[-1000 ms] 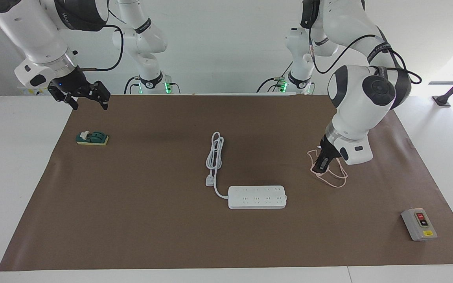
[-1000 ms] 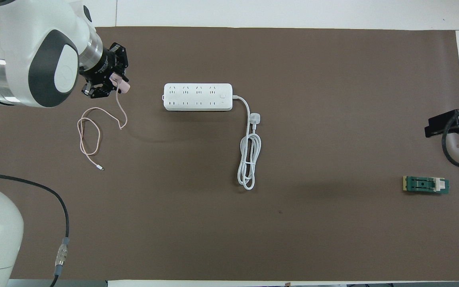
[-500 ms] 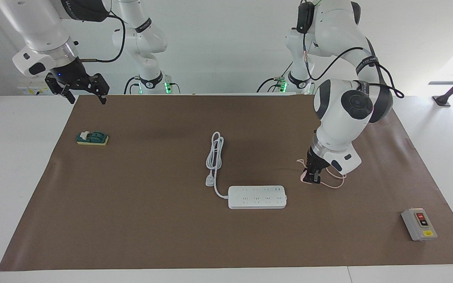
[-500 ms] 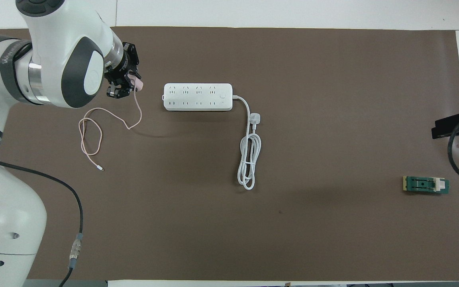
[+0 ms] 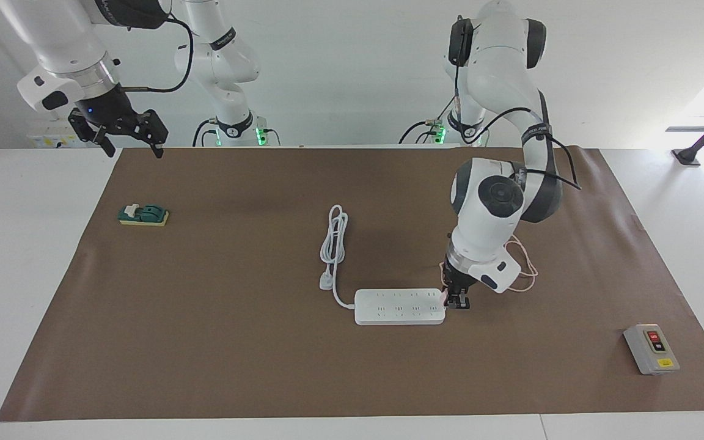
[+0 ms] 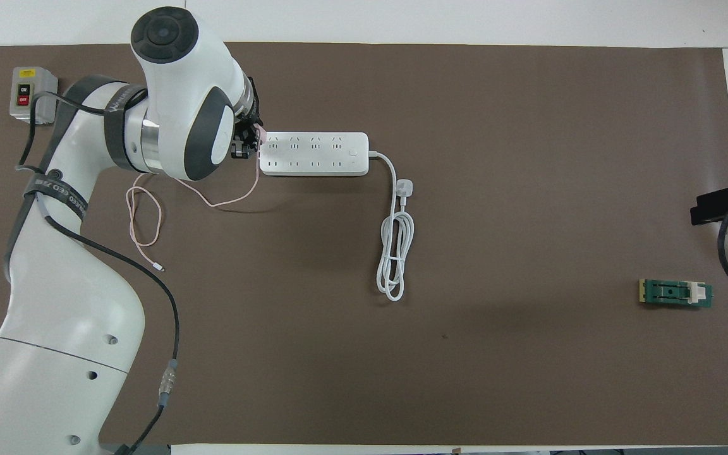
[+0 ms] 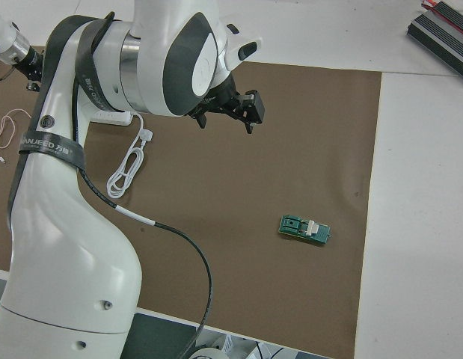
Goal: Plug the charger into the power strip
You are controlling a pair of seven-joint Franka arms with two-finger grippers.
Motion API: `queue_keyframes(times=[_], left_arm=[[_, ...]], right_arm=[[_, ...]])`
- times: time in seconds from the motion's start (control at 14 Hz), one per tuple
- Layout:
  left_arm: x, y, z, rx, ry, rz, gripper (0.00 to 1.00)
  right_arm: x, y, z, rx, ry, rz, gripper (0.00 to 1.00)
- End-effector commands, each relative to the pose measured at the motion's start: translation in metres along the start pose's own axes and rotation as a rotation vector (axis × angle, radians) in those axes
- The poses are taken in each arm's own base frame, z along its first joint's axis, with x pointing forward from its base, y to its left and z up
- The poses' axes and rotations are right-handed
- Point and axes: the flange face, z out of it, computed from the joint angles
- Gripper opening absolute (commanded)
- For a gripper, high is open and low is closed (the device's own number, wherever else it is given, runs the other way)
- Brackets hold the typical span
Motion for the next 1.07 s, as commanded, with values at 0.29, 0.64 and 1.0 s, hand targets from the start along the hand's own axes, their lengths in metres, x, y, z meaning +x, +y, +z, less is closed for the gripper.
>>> queue_keyframes(times=[0.29, 0.64, 1.0], left_arm=[[-0.016, -0.017, 0.028, 0.038, 0.032, -0.084, 0.00], [-0.010, -0.026, 0.033, 0.067, 0.057, -0.144, 0.00], [-0.008, -0.036, 0.033, 0.085, 0.059, -0.154, 0.00]], right_arm=[[-0.007, -0.001, -0.003, 0.046, 0.010, 0.033, 1.00], [-0.009, -0.001, -0.004, 0.048, 0.011, 0.026, 1.00], [-0.010, -0.009, -0.007, 0.049, 0.018, 0.016, 1.00]])
